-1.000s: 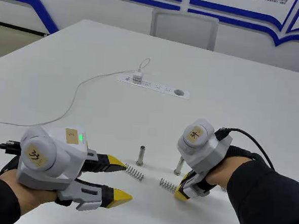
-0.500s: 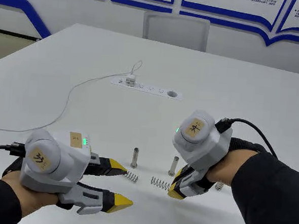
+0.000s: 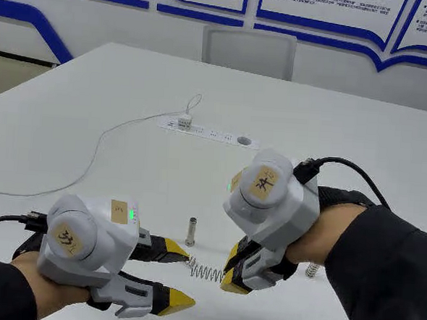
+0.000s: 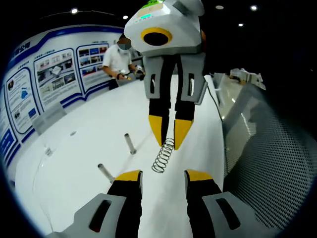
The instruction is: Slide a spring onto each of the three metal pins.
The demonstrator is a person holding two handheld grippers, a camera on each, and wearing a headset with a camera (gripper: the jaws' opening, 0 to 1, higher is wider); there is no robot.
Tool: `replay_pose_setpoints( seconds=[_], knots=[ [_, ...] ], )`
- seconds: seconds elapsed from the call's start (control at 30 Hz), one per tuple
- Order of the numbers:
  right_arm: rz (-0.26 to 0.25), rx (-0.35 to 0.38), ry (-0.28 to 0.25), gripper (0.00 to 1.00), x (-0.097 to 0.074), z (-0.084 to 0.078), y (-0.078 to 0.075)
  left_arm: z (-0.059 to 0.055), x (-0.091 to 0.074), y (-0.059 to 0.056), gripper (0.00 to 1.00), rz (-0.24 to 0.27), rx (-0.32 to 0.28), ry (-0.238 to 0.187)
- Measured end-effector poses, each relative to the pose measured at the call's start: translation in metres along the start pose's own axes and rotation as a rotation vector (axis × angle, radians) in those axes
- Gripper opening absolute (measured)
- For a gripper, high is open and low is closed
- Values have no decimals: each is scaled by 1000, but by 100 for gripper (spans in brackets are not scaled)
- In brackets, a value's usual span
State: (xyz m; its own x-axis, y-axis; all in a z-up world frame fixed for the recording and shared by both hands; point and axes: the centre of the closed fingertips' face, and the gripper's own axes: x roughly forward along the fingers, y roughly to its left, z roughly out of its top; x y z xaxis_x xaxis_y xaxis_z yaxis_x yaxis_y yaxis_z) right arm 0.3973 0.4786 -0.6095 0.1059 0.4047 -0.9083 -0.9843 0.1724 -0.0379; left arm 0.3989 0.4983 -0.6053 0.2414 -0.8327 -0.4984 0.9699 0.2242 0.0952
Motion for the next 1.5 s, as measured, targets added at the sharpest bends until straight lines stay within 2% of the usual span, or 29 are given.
replay_pose_setpoints(
  seconds=[0.23, 0.53, 0.83, 1.2, 1.5],
  knots=[
    [21, -35, 13, 12, 2, 5, 6, 2, 2, -4, 30, -14, 27, -4],
    [23, -40, 13, 12, -1, 10, 9, 3, 3, -2, 13, -3, 79, -13],
    [6, -49, -24, 11, -14, 21, 8, 2, 3, -3, 12, -3, 77, -12],
    [-17, -88, -108, 11, -26, 50, 12, 2, 4, -5, 12, -12, 72, -17],
    [-20, -110, -117, 11, -24, 57, 15, 2, 5, -6, 12, -19, 71, -20]
  ],
)
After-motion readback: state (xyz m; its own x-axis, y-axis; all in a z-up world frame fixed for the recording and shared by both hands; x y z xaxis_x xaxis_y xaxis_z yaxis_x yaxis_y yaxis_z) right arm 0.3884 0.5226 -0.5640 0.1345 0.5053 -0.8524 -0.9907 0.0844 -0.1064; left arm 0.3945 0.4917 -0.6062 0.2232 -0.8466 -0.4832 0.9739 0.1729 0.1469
